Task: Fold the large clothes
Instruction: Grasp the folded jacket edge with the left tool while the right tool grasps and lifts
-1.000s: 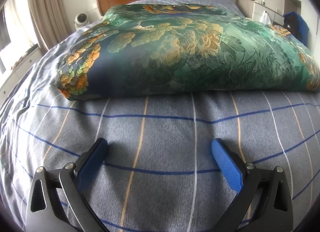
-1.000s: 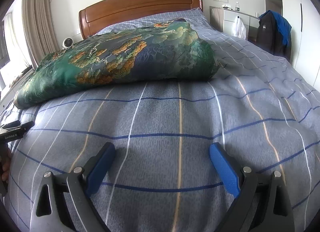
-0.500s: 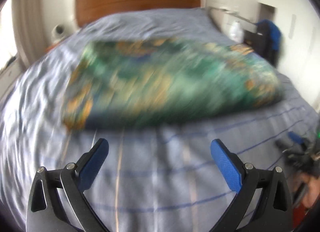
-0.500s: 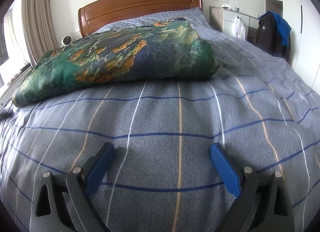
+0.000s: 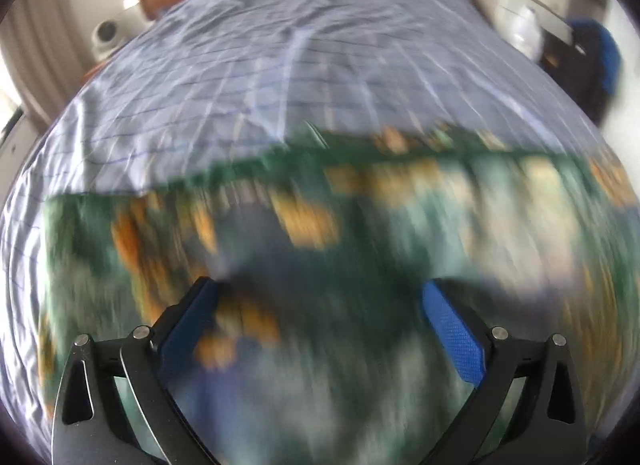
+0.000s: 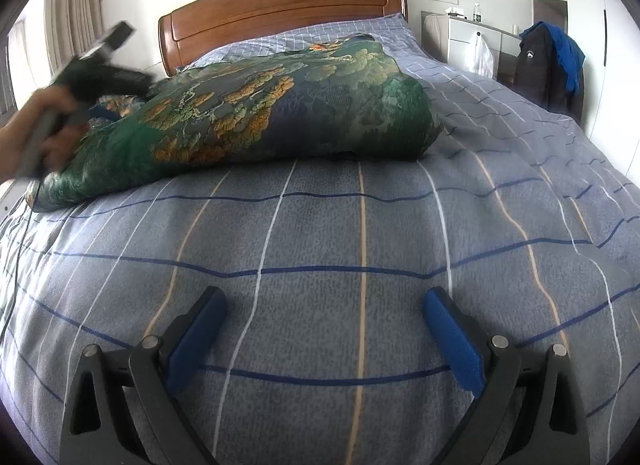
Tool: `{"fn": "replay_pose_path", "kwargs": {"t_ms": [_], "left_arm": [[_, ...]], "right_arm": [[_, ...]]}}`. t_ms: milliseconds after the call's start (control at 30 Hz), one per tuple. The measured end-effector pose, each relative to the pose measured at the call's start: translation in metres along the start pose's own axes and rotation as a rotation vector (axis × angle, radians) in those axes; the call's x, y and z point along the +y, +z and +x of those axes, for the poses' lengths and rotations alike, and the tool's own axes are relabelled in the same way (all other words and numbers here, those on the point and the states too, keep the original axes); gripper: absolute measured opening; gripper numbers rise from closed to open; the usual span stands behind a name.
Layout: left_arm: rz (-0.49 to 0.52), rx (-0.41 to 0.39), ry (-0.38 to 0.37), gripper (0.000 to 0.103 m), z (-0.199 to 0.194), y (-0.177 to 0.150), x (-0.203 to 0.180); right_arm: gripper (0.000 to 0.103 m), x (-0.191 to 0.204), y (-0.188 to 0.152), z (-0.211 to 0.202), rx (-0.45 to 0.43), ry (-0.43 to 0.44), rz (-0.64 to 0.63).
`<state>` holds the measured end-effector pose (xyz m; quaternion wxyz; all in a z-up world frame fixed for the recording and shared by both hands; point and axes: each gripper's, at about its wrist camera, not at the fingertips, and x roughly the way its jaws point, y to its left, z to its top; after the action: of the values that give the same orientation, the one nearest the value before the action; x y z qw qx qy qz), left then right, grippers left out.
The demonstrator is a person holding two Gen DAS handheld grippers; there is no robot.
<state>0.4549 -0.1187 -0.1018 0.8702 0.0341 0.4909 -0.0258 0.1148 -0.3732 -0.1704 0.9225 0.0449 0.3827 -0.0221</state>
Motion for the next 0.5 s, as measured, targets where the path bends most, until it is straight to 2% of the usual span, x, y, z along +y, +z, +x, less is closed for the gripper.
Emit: {"fn": "replay_pose_path", "kwargs": {"t_ms": [100, 200, 333, 500], "left_arm": [[-0.04, 0.012, 0.036, 0.103, 0.015, 0.018, 0.009], [-0.023, -0.012, 0.031, 0.101, 0.006, 0.011, 0.008], [0.069, -0.054, -0.048, 0.101, -0.028, -0.019, -0.002], [0.219, -0.046, -0.076, 0.101, -0.06, -0.078, -0.008]], "right_arm": [[0.099, 0.0, 0.0, 0.001, 0.004, 0.005, -0.001], [0.1, 0.0, 0.0, 0.001, 0.006, 0.006, -0.002], [0.1, -0.001, 0.002, 0.003, 0.007, 0.007, -0.001], [0.1, -0.001, 0.003, 0.003, 0.008, 0.007, -0.002]]}}
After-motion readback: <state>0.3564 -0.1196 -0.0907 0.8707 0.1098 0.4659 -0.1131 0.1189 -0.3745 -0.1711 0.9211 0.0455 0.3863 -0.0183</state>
